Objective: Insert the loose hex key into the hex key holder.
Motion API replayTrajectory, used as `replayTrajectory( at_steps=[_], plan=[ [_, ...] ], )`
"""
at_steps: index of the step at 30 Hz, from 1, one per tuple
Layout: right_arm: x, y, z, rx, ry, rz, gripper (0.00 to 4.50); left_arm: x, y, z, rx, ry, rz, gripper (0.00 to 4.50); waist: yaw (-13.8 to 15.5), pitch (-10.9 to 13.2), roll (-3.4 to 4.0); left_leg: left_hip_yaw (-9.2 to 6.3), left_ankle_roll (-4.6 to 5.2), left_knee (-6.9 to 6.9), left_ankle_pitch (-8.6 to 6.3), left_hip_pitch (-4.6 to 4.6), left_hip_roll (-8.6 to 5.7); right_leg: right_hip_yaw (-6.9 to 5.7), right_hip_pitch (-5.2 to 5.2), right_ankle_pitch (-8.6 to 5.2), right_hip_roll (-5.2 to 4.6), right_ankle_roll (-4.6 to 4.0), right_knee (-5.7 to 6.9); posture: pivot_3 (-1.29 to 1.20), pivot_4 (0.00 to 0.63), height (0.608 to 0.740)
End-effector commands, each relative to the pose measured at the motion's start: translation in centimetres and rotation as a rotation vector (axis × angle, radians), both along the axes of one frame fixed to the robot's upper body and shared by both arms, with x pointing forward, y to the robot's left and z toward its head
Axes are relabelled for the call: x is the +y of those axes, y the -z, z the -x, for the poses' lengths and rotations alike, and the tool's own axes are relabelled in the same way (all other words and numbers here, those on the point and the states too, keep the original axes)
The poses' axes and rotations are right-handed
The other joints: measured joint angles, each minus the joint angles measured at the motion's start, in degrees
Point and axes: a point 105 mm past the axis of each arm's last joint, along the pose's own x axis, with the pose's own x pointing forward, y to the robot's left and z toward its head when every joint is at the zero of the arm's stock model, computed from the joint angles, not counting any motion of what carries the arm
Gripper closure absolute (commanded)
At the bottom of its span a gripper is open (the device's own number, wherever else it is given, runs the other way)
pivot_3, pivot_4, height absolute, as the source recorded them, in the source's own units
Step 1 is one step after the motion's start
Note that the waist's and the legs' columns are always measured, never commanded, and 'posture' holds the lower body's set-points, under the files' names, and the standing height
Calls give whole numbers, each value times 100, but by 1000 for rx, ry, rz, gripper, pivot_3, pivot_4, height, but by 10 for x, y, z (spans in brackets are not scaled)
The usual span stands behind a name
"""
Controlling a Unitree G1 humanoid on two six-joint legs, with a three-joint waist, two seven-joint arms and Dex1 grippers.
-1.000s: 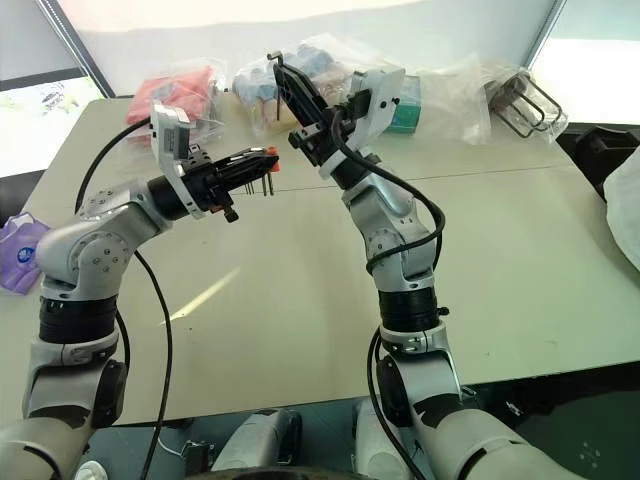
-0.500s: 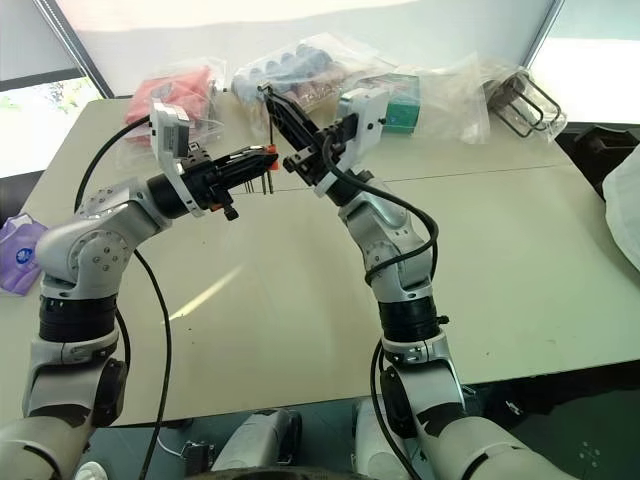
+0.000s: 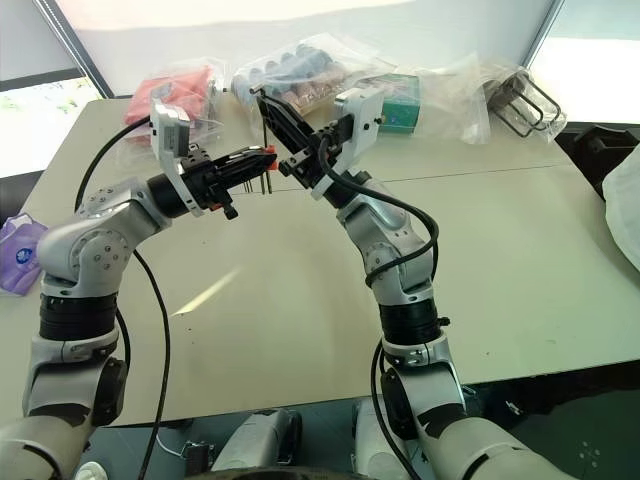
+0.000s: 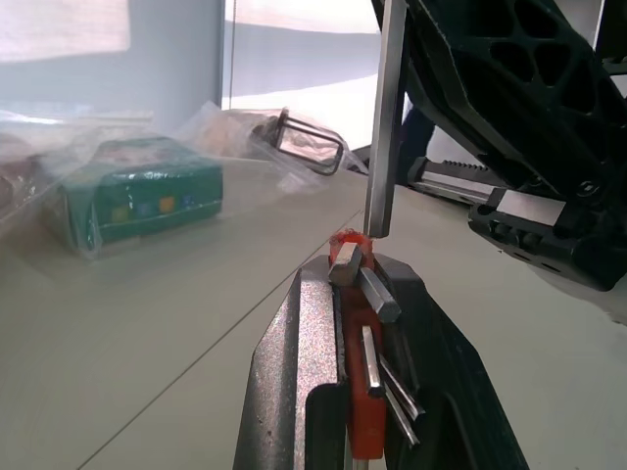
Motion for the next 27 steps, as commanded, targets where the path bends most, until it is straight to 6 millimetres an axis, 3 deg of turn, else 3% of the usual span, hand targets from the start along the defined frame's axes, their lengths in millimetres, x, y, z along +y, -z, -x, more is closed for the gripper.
replayTrajectory(
  at_steps=[1,27],
  plan=[
    [-3,-10,8,-56,2,-8,4474,3,-21,4,-81,-2,15,4500,1,0,0,0,0,0,0,0,0,0,0,0,0,0,0,0,150,740],
    [1,-13,2,-73,29,-8,4474,-3,-17,9,-65,33,10,4500,-2,0,0,1,0,0,0,0,0,0,0,0,0,0,1,0,150,740]
  ],
)
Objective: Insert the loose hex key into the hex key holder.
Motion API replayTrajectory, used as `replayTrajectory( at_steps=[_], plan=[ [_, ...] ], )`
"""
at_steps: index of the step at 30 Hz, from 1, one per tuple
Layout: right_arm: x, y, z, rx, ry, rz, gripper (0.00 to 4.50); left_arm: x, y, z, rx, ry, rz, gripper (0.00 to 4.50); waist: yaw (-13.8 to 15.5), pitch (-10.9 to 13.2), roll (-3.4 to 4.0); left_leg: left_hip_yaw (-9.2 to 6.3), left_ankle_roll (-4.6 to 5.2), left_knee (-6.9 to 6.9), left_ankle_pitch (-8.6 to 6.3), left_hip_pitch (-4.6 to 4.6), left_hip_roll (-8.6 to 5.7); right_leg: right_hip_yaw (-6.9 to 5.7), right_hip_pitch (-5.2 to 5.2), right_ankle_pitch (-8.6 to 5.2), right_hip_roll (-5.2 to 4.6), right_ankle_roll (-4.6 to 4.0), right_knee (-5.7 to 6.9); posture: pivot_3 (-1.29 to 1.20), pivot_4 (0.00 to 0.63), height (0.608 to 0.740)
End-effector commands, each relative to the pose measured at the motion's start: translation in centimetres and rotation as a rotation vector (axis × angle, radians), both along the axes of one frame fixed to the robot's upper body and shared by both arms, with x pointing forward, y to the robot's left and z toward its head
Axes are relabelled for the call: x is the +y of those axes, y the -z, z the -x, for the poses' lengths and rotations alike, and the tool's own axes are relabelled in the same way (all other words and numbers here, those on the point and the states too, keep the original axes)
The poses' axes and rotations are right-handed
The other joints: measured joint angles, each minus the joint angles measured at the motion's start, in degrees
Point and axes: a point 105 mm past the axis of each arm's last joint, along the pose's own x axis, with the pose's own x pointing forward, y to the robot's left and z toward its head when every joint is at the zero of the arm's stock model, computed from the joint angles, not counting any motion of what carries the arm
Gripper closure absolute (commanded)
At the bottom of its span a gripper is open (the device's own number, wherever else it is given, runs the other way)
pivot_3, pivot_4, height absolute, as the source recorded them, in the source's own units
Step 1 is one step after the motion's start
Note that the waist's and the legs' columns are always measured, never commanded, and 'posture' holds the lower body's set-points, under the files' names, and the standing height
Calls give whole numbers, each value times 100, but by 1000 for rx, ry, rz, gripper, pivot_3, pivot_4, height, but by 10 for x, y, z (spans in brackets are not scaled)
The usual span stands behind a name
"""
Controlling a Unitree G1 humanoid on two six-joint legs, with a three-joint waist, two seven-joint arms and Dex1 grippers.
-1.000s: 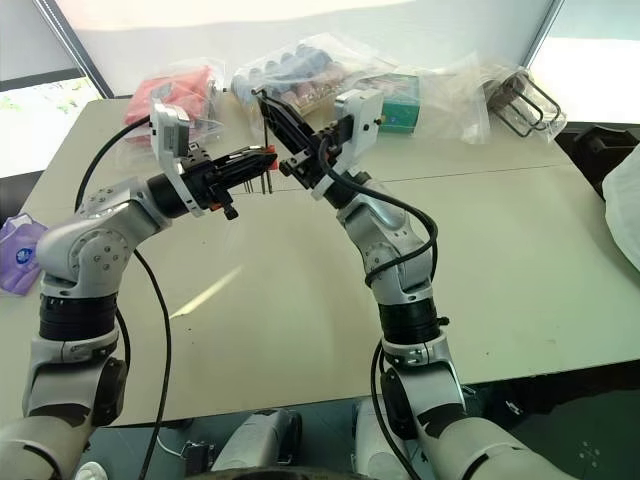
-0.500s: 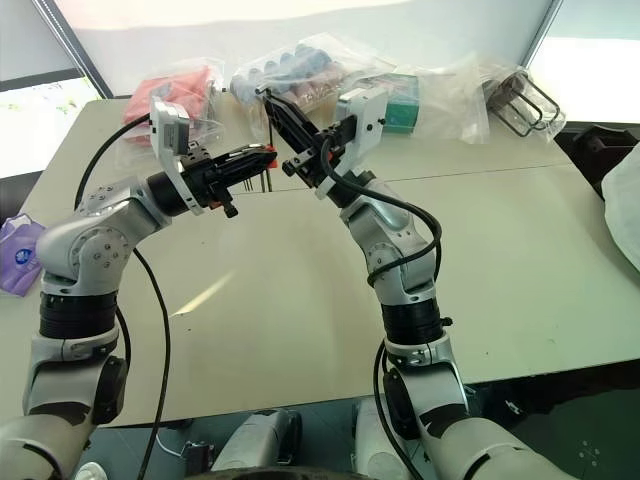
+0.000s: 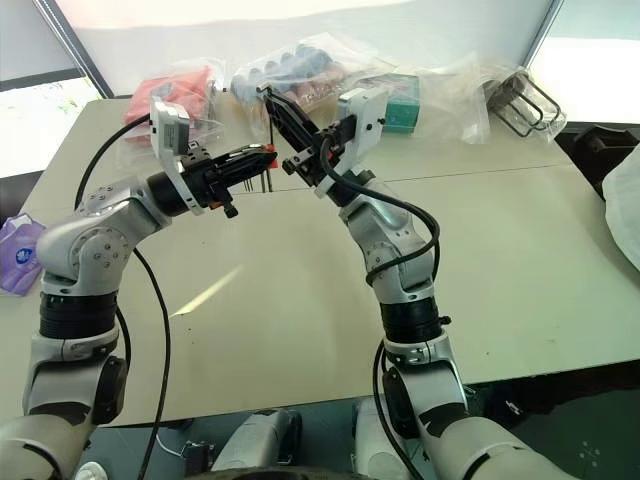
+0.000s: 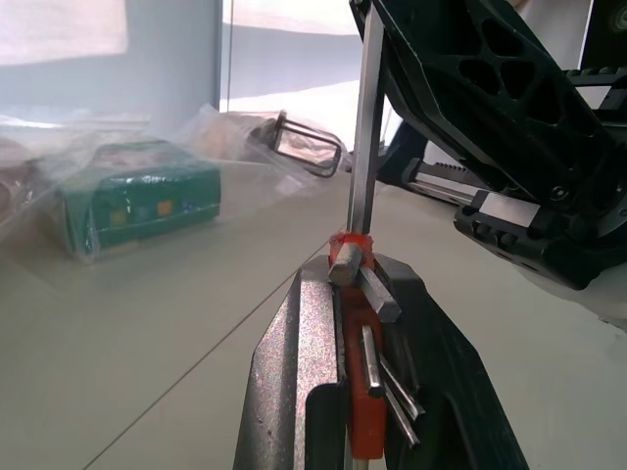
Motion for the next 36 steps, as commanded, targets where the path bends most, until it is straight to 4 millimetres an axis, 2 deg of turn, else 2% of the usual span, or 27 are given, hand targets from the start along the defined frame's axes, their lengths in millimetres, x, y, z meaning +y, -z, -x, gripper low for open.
replayTrajectory(
  at_steps=[1,17,36],
  plan=[
    [4,-14,7,-58,-13,-10,4474,-3,-16,9,-65,28,10,4500,0,0,0,0,0,0,0,0,0,0,0,0,0,0,0,0,150,740],
    [7,-8,9,-48,-18,14,4474,-2,-18,8,-72,26,14,4500,-1,0,0,0,0,0,0,0,0,0,0,0,0,0,0,0,150,740],
    [-2,-5,5,-45,19,32,4474,1,-20,8,-79,18,13,4500,-1,0,0,0,0,0,0,0,0,0,0,0,0,0,0,0,150,740]
  ],
)
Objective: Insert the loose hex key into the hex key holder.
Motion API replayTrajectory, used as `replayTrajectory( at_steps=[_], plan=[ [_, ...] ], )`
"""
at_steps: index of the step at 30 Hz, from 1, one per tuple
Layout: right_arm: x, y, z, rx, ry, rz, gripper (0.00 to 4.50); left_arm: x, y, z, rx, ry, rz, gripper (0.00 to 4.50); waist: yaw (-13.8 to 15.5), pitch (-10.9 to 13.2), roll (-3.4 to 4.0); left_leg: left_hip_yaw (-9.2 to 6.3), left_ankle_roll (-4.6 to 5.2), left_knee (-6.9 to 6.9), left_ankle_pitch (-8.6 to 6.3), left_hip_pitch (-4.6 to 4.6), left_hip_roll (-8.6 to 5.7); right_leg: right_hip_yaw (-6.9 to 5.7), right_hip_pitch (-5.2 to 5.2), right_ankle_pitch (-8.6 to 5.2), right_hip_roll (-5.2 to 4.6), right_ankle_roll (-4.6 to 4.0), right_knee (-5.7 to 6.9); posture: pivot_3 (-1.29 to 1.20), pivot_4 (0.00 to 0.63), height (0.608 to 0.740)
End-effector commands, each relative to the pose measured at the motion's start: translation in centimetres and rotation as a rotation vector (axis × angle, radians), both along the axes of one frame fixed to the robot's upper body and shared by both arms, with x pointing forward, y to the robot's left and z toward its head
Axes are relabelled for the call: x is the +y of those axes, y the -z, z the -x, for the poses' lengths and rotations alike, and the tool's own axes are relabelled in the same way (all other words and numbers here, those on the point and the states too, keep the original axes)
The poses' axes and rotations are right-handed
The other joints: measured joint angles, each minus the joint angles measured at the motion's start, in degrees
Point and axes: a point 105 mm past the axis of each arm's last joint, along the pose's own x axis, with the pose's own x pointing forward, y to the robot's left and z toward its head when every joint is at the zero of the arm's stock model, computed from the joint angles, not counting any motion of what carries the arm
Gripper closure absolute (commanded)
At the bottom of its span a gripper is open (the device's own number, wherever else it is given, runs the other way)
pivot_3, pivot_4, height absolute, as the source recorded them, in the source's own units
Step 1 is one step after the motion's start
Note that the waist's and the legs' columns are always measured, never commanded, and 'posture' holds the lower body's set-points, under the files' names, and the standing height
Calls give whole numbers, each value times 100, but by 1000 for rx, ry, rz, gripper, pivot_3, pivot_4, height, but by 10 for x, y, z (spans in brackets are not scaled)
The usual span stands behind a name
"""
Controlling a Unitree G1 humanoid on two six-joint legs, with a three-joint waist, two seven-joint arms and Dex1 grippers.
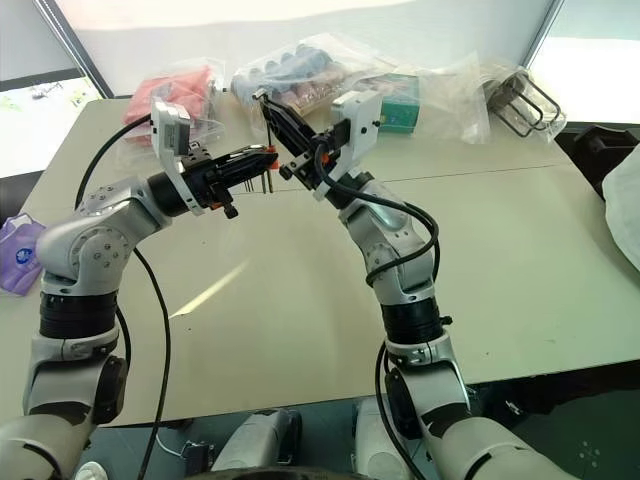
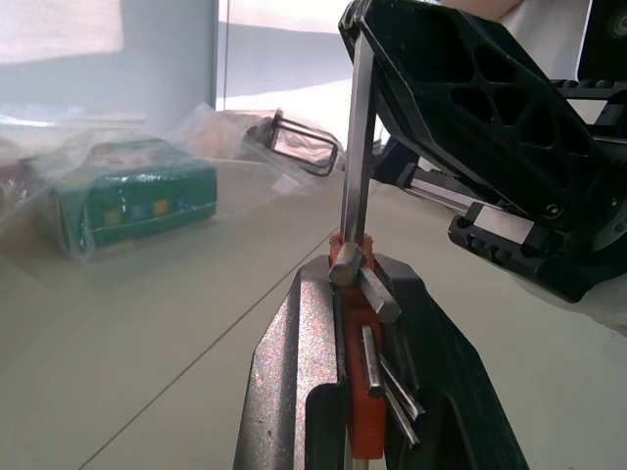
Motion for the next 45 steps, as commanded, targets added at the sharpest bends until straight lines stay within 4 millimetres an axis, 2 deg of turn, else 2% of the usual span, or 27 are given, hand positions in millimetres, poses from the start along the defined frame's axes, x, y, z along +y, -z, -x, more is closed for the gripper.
replayTrajectory(
  at_steps=[1,5,9,12,16,19,22,24,27,31,35,41,45],
  plan=[
    [-2,-9,6,-41,8,-11,4474,1,-20,7,-81,11,14,4500,0,0,0,0,0,0,0,0,0,0,0,0,0,0,0,0,150,740],
    [-1,-5,6,-23,-3,0,4474,1,-21,6,-85,10,15,4500,2,0,0,0,0,0,0,0,0,0,0,0,0,0,0,0,150,740],
    [2,-1,7,-9,-18,12,3134,0,-22,7,-87,13,15,4500,1,0,0,0,0,0,0,0,0,0,0,0,0,0,0,0,150,740],
    [-5,3,9,-1,-15,22,1625,-1,-22,6,-87,15,16,4500,2,0,0,0,0,0,0,0,0,0,0,0,0,0,0,0,150,740],
    [-32,23,23,50,-50,81,1625,-2,-21,5,-79,9,25,4500,42,0,0,-2,0,2,0,0,-4,0,5,0,-3,0,-2,0,150,740],
    [-59,52,51,174,-163,177,1625,-3,-15,5,-63,13,24,4500,100,0,-1,-3,2,4,-1,-1,-6,0,11,0,-6,0,-9,0,150,740],
    [-87,70,64,264,-142,240,1625,-8,-10,3,-26,19,62,4500,146,1,-1,5,4,5,-2,-1,-4,1,11,0,-5,0,-13,0,150,740],
    [-102,75,67,296,-106,266,1625,-14,-5,1,3,27,89,4500,162,1,-1,8,5,6,-2,3,0,4,12,0,0,0,-10,0,150,740],
    [-121,70,59,291,-7,265,1625,-33,8,-6,87,53,145,4500,192,0,-2,8,16,8,-8,9,1,4,20,0,2,0,-10,0,150,740],
    [-125,66,53,281,27,274,1625,-63,35,-12,241,86,201,4500,199,1,-6,10,5,11,-1,11,0,5,24,0,1,0,-10,0,150,740],
    [-122,66,52,274,36,294,1625,-92,75,-11,470,101,243,4500,203,0,-6,11,5,11,-1,10,-2,5,24,0,-2,0,-11,0,150,740],
    [-126,68,51,269,73,304,1625,-112,115,-15,738,39,269,4500,207,1,-7,11,5,12,-1,10,-2,5,24,0,-1,0,-10,0,150,740],
    [-129,67,50,261,103,300,1625,-114,136,-18,855,-16,238,4500,204,1,-7,12,5,12,-1,11,-1,5,23,0,0,0,-9,0,150,740]
  ],
)
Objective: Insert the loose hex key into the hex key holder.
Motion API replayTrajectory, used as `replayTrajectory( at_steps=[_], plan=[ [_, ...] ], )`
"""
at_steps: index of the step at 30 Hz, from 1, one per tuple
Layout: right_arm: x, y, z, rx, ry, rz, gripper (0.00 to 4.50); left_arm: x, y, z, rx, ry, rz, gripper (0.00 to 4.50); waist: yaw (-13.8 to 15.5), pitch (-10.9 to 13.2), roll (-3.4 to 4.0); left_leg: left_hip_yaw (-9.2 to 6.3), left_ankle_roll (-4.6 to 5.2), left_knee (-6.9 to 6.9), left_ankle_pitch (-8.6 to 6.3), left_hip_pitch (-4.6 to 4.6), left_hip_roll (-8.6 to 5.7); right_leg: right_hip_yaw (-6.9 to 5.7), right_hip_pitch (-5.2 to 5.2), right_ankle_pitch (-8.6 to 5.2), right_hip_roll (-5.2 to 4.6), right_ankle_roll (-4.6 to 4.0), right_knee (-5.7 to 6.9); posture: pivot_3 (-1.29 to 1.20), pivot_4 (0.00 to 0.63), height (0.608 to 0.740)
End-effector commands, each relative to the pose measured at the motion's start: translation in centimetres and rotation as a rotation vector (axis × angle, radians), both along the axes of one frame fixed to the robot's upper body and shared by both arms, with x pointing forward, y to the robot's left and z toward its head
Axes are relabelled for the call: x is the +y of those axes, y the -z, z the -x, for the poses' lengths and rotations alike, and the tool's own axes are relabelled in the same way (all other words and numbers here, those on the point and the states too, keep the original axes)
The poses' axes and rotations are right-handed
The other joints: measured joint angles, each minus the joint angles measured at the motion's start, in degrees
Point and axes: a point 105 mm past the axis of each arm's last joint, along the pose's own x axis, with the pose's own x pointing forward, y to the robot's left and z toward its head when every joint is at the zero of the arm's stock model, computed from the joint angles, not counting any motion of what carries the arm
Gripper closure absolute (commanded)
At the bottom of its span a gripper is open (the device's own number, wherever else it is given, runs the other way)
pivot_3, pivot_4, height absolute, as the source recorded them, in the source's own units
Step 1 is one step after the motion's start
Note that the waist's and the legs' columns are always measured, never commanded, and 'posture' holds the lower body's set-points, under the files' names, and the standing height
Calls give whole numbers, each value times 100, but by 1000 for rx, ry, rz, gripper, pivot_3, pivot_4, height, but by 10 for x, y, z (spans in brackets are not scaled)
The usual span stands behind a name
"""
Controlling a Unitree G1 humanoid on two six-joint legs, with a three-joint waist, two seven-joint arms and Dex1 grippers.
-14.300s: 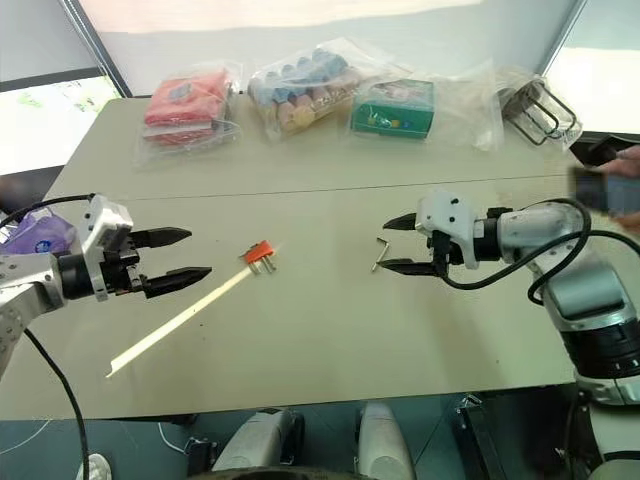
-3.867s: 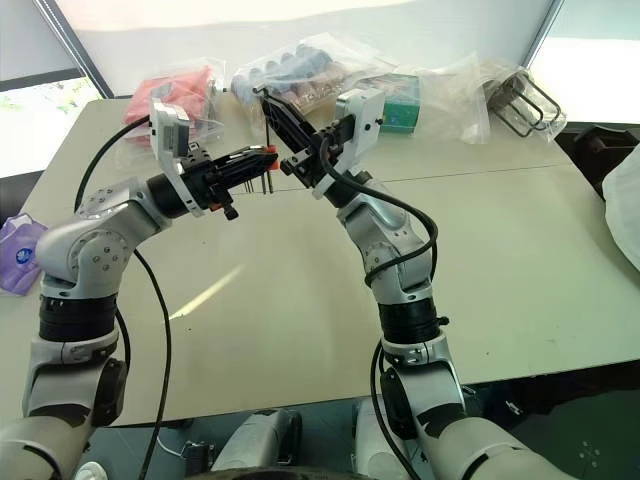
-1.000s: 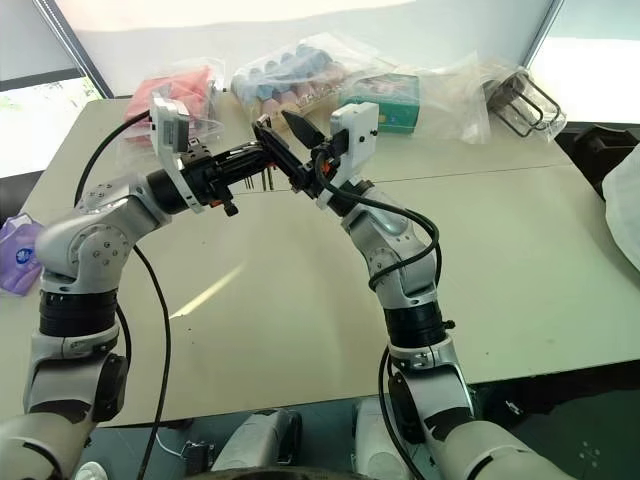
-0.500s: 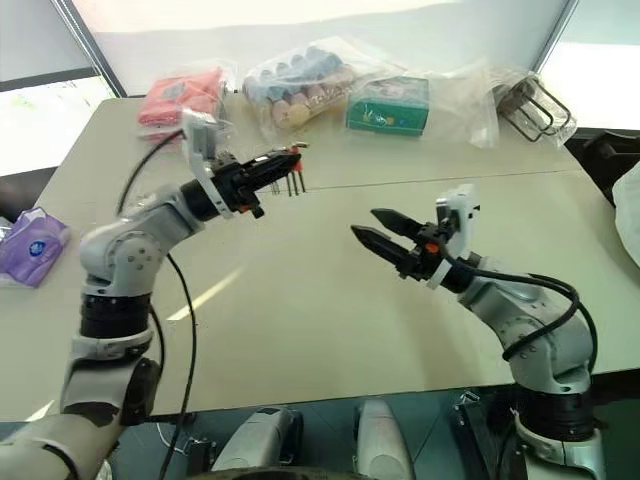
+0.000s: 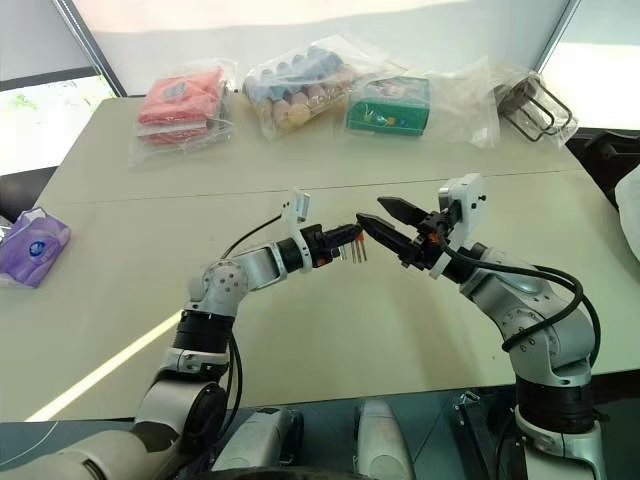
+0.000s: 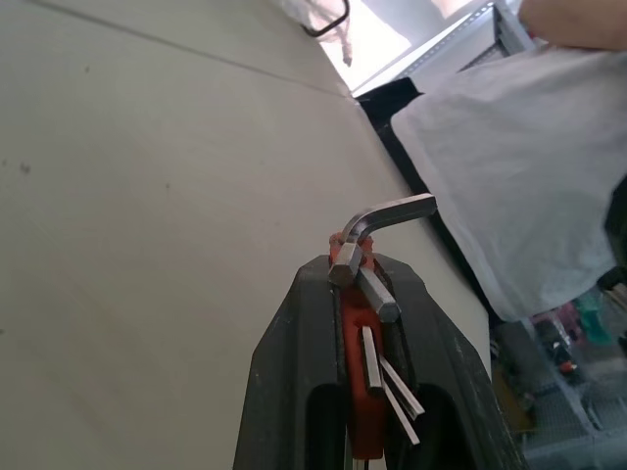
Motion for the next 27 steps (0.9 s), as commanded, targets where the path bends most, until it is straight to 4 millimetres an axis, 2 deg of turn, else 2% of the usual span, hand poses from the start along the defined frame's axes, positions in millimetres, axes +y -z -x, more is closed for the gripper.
replayTrajectory(
  at_steps=[1,4,9,13,17,18,19,22,25,27],
  plan=[
    [-5,-11,3,-62,29,0,1625,4,5,-7,70,-36,-23,4500,3,0,0,0,0,0,0,0,0,0,0,0,0,0,0,0,150,740],
    [-5,-10,3,-69,43,2,1625,7,18,-9,152,-55,-77,4500,10,0,-1,0,0,1,0,0,0,0,0,0,0,0,0,0,150,740],
    [-3,-9,2,-79,48,13,1625,14,29,-7,201,-47,-144,4500,11,-2,-1,1,-1,2,0,0,-1,0,2,0,-1,0,0,0,150,740],
    [-2,-8,0,-85,49,17,1588,22,25,-8,167,-62,-195,2717,-3,-6,-2,0,-2,1,1,2,1,1,2,0,1,0,1,0,150,740],
    [-2,-9,-3,-90,38,35,1588,36,8,-13,17,-71,-271,766,-30,-8,0,5,-5,-1,2,11,3,6,4,0,4,0,3,0,150,740],
    [-2,-8,-3,-91,30,45,1588,40,1,-15,-74,-69,-311,303,-35,-8,0,6,-5,-3,2,14,4,8,4,0,5,0,4,0,150,740],
    [-2,-8,-4,-91,23,54,1588,43,-5,-15,-154,-60,-352,67,-38,-8,1,8,-5,-4,3,15,5,9,4,0,6,0,4,0,150,740],
    [-3,-7,-4,-84,-13,99,1588,56,-23,-15,-409,-19,-486,67,-11,-9,3,8,-7,-8,3,15,5,10,1,0,7,0,4,0,150,740],
    [-4,-1,-2,-56,-73,188,1588,71,-35,-11,-552,28,-556,67,25,-7,2,7,-7,-6,3,7,0,9,1,0,1,0,-3,0,150,740],
    [-9,9,4,-27,-148,330,1588,85,-45,-2,-612,83,-571,67,56,-6,2,7,-6,-5,3,4,-3,8,4,0,-3,0,-9,0,150,740]
  ],
)
